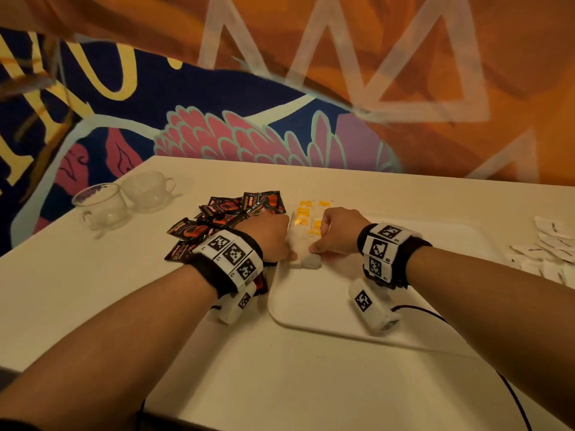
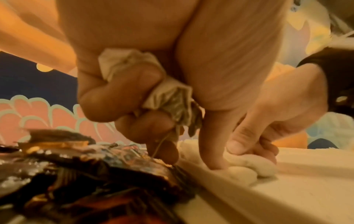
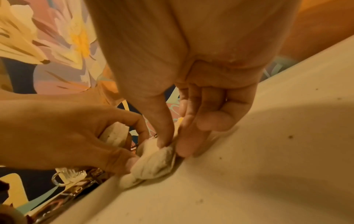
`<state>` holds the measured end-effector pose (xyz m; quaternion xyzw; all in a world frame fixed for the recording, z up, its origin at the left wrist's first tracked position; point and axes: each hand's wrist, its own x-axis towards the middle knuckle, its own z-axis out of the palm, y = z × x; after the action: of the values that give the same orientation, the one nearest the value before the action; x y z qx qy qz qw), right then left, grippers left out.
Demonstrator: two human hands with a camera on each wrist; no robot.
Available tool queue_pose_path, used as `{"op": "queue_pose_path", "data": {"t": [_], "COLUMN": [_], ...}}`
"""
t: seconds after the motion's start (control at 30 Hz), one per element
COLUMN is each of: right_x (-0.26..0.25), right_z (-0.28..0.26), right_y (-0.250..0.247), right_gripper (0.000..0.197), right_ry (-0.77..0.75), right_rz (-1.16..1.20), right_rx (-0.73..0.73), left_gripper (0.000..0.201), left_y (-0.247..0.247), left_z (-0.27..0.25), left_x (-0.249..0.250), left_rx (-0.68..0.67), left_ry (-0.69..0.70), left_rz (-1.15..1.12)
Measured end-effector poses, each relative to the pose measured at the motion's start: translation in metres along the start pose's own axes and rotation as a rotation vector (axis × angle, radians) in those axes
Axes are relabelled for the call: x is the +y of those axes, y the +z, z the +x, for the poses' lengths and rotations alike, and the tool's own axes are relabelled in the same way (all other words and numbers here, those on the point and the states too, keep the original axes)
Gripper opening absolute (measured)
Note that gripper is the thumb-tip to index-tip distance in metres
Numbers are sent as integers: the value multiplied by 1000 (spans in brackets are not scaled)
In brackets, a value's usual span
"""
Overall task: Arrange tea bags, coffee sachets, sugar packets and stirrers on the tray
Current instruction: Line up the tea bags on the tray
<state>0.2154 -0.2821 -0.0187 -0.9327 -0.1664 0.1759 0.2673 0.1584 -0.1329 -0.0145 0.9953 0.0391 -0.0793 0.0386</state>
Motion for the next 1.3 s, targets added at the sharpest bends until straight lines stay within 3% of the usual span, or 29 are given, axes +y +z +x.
{"op": "queue_pose_path", "data": {"t": [0.1,0.23,0.4,0.5,0.63,0.7,0.9,1.07,1.17,1.3], "right_x": [0,2,2,-4,-25,-35,-41,-39,-38,-36], "right_z": [-1,-4,-8,-11,-22,-27,-27,-30,-33,-35], "right_y": [-1,1,-2,-19,-36,-36,-32,-42,-47,-49], "right_gripper": [41,37,24,18,26,35,11,16,12,20], "right_ry": [-10,-86,-111,-172,-311,-334,-346,-216,-176,-220], "right_rz": [-35,-58,-132,-31,216,272,355,649,828,865], "right_rx": [11,12,-3,107,170,153,184,103,40,39], "left_gripper": [41,51,51,47,55,60,58,37,18,12], "left_y": [-2,-2,-10,-30,-49,-54,-57,-55,-54,-53], "left_z": [5,7,5,1,-4,-6,-14,-20,-24,-23], "left_x": [-1,0,0,-9,-9,-6,0,-8,-7,-6], "left_rx": [-7,-11,-7,23,-61,-99,-179,-149,-21,192], "left_ry": [-3,-8,-29,-70,-93,-45,31,93,100,103], "left_rz": [11,18,-31,-421,-1291,-1441,-1509,-1554,-1557,-1264]}}
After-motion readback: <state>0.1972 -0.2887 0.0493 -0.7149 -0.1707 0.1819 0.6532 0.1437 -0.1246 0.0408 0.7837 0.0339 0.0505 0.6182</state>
